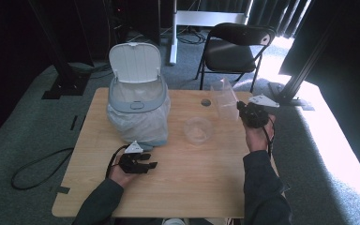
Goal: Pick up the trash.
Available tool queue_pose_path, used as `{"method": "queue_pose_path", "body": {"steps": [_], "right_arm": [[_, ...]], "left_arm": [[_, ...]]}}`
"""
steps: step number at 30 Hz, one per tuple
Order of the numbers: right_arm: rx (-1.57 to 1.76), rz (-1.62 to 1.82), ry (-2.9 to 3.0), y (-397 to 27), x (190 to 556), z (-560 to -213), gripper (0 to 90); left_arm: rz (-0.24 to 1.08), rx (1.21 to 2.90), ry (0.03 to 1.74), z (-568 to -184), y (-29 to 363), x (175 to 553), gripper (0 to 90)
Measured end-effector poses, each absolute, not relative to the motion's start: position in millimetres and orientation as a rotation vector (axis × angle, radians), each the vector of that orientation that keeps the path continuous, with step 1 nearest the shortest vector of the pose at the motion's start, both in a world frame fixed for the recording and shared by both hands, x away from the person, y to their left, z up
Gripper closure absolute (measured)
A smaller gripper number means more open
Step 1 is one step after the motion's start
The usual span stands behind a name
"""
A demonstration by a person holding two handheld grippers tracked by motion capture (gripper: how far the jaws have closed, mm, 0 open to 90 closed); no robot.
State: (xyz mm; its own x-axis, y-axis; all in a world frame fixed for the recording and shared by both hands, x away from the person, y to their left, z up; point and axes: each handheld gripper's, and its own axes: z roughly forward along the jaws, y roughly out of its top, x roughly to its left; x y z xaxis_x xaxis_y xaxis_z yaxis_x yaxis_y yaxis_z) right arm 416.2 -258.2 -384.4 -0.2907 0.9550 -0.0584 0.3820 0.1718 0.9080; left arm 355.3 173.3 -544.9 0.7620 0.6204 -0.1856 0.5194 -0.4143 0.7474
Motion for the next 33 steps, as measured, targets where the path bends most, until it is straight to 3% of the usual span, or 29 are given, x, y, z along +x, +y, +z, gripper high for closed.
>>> {"method": "queue_pose_path", "body": {"steps": [33], "right_arm": [[1.185,1.182,1.788,-243,423,-350,86.2]], "left_arm": [[0.143,2.097,0.852,-545,173,355,45.4]]}}
